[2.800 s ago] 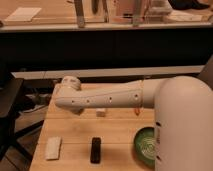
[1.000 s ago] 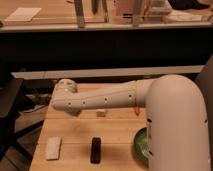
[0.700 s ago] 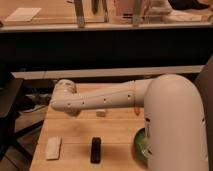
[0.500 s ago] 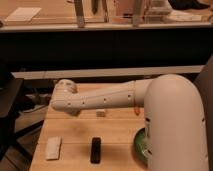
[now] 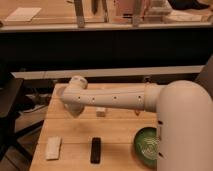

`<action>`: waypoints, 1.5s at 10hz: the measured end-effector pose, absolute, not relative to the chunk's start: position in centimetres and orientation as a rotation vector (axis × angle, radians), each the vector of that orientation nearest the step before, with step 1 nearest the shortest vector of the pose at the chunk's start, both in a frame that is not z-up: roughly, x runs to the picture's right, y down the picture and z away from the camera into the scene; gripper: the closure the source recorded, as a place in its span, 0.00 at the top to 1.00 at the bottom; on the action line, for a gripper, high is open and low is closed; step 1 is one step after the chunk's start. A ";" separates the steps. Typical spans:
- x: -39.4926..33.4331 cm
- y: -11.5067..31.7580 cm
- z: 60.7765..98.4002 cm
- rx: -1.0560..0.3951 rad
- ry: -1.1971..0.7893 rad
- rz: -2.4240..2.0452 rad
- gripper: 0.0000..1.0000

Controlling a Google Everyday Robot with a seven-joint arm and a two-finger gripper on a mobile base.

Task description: Place the white sponge in the ceramic bowl

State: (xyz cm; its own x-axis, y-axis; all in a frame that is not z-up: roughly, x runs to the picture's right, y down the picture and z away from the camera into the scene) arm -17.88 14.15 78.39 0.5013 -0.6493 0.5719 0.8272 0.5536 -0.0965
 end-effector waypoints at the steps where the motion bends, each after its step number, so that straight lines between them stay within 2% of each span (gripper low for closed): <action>1: -18.5 14.4 78.3 -0.392 -0.554 -0.919 0.67; 2: -19.0 14.8 78.3 -0.405 -0.590 -0.918 0.76; 3: -19.4 15.2 78.3 -0.427 -0.627 -0.918 0.80; 8: -23.6 17.7 77.3 -0.491 -0.817 -1.119 0.80; 11: -23.2 17.7 77.4 -0.454 -0.788 -1.178 0.80; 15: -24.2 19.1 77.3 -0.511 -0.776 -1.108 0.80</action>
